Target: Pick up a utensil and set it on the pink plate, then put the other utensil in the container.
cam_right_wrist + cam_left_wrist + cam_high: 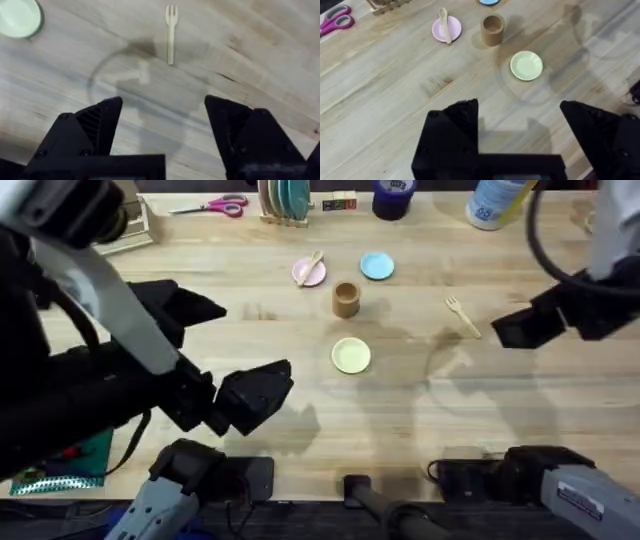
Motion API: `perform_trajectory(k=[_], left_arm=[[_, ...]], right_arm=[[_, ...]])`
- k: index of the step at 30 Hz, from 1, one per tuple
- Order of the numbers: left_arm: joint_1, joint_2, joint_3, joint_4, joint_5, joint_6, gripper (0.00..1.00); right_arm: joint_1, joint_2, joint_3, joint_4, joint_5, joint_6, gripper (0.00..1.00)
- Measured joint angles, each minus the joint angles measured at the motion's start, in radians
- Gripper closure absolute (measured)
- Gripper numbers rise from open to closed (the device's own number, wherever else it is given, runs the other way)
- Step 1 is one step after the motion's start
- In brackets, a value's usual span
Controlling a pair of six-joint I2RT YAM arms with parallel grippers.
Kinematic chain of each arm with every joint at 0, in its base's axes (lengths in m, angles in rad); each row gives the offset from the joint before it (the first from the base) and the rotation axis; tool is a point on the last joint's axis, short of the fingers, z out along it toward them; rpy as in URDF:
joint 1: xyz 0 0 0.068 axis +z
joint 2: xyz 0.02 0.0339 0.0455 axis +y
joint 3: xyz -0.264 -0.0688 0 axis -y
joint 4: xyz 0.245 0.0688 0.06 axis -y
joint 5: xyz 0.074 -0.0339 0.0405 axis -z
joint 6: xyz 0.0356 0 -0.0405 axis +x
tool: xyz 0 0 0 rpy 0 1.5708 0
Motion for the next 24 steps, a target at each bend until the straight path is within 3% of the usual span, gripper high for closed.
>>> perform_trajectory(k=[6,14,24], left_arm=[[0.0,0.0,0.0,-0.011,0.002,0.0,0.006],[0.0,0.0,0.0,-0.015,0.002,0.0,0.006],[0.0,0.0,0.0,-0.015,0.003,0.0,0.006]], right_arm=[[-0.026,0.117,0.0,0.005,0.003,-0.021,0.013],[-0.149,0.238,0.0,0.123,-0.072,-0.041,0.024],[-0.156,0.418,0.0,0.201,-0.101,-0.049,0.053]])
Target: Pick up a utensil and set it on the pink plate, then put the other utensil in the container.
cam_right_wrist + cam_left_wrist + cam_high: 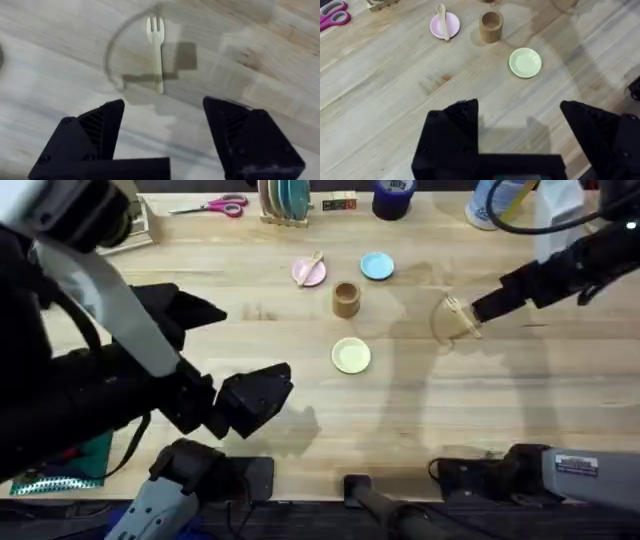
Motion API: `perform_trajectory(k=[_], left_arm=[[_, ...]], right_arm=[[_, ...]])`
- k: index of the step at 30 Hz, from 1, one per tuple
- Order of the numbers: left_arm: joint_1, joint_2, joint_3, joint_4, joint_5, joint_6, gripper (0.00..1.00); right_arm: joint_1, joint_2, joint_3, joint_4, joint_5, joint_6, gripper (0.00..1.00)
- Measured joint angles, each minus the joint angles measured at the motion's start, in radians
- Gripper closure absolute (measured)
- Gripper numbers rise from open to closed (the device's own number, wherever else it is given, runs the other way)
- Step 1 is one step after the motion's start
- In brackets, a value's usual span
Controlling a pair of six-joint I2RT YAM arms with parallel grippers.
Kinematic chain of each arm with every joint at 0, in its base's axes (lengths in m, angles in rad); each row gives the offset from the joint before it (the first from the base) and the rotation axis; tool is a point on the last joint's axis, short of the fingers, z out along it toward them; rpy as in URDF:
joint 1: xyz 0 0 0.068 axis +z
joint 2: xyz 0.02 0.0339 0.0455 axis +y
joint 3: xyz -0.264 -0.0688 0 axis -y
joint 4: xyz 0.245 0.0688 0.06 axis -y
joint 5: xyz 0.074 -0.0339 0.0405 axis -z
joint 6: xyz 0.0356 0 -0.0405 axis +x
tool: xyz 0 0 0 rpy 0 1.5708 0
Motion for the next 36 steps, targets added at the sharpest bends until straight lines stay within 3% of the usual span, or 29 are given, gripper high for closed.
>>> perform_trajectory(k=[19,27,36], left_arm=[[0.0,0.0,0.0,0.0,0.0,0.0,0.005],[0.0,0.0,0.0,0.0,0.0,0.0,0.005],[0.0,0.0,0.0,0.0,0.0,0.0,0.005]], right_arm=[[0.006,0.255,-0.001,0.13,-0.009,0.015,0.063],[0.068,0.248,-0.092,0.304,0.008,0.016,0.03],[0.071,0.229,-0.122,0.34,0.005,0.006,0.025]])
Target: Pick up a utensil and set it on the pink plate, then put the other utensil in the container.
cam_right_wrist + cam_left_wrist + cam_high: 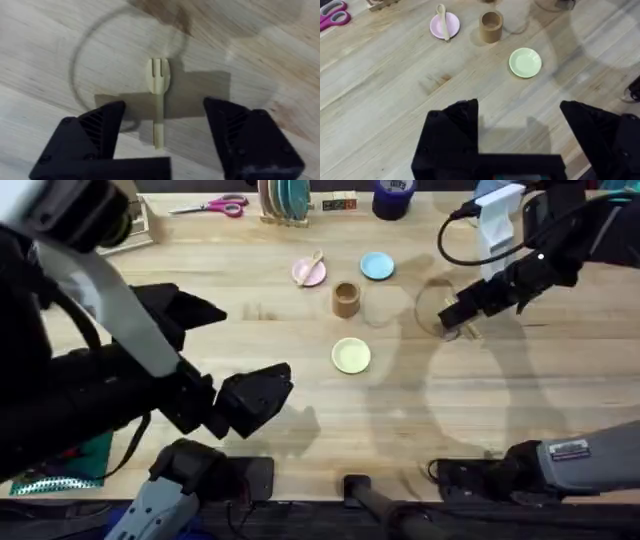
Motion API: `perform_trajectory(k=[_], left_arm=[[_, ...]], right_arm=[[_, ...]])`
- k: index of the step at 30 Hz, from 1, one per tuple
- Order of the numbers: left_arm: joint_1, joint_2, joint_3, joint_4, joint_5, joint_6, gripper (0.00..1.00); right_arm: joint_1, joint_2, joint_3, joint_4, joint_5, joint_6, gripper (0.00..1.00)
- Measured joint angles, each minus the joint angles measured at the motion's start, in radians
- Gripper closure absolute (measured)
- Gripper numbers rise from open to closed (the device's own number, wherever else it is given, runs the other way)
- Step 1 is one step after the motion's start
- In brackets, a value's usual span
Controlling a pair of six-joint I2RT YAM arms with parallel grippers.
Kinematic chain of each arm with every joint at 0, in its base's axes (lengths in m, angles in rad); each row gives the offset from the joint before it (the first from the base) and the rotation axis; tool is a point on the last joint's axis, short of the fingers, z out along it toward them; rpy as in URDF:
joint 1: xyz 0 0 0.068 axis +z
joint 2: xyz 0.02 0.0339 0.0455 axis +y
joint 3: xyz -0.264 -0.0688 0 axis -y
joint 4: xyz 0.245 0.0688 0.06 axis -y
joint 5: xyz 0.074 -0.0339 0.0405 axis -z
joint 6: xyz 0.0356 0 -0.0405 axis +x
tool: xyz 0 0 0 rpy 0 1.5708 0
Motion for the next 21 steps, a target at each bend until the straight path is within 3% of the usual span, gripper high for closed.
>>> perform_trajectory(k=[3,5,9,13,14,21], left_arm=[[0.0,0.0,0.0,0.0,0.0,0.0,0.005],[0.0,0.0,0.0,0.0,0.0,0.0,0.005],[0.0,0.0,0.0,0.0,0.0,0.0,0.005],[0.0,0.0,0.0,0.0,0.0,0.0,0.006],[0.0,0.0,0.0,0.0,0.0,0.0,0.005],[0.0,0.0,0.0,0.0,0.0,0.0,0.005]], right_arm=[[0.001,0.0,-0.001,0.002,-0.009,-0.006,0.191],[0.002,0.0,-0.003,0.009,-0.014,-0.007,0.389],[0.003,0.0,-0.003,0.013,-0.016,-0.01,0.541],[0.003,0.0,-0.003,0.018,-0.013,-0.015,0.898],[0.002,0.0,-0.003,0.022,-0.013,-0.014,0.946],[0.004,0.0,-0.003,0.023,-0.013,-0.015,0.962]])
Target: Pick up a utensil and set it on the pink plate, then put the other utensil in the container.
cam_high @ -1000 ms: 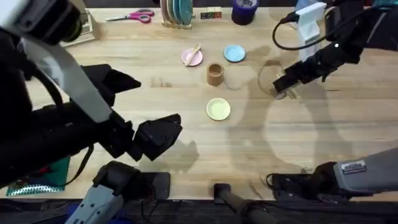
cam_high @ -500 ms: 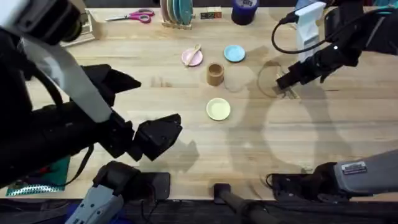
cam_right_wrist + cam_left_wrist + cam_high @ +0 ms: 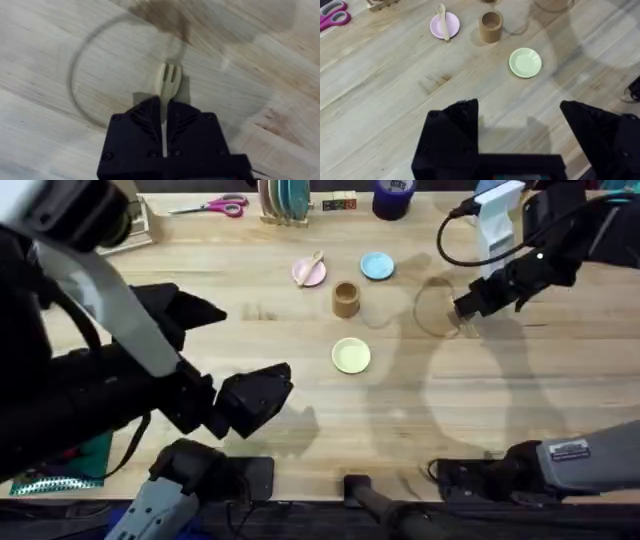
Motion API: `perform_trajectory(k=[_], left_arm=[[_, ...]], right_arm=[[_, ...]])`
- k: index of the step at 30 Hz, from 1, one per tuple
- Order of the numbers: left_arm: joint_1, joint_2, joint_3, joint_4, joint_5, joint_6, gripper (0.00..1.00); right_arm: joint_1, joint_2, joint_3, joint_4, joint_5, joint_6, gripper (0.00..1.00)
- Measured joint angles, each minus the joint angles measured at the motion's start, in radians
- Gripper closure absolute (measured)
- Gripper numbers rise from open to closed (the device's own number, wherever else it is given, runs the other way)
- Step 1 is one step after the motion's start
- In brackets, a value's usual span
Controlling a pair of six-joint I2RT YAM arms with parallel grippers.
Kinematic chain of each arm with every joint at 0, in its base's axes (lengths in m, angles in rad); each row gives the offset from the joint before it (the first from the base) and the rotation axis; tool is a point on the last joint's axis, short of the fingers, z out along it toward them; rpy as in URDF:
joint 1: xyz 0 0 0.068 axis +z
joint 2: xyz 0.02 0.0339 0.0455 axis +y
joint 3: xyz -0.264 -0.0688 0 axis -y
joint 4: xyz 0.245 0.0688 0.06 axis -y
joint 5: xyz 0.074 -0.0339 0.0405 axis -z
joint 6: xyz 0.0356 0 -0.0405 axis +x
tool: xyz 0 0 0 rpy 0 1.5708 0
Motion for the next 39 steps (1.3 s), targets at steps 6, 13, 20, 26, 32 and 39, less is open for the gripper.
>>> perform_trajectory(k=[6,13,20,26,32,39], left_arm=[[0.0,0.0,0.0,0.0,0.0,0.002,0.005],[0.0,0.0,0.0,0.0,0.0,0.003,0.005],[0.0,0.0,0.0,0.0,0.0,0.006,0.004],[0.0,0.0,0.0,0.0,0.0,0.006,0.005],[0.0,0.0,0.0,0.0,0.0,0.006,0.004],[0.0,0.0,0.0,0.0,0.0,0.006,0.005]], right_arm=[[0.026,-0.007,0.0,-0.007,0.018,0.0,0.967],[0.082,-0.072,-0.005,-0.043,0.008,0.0,0.97],[0.099,-0.206,0.008,-0.034,-0.115,0.0,0.97],[0.101,-0.209,0.014,0.085,-0.325,0.0,0.97],[0.114,-0.209,0.014,0.237,-0.409,-0.001,0.97],[0.149,-0.209,0.015,0.378,-0.583,-0.045,0.97]])
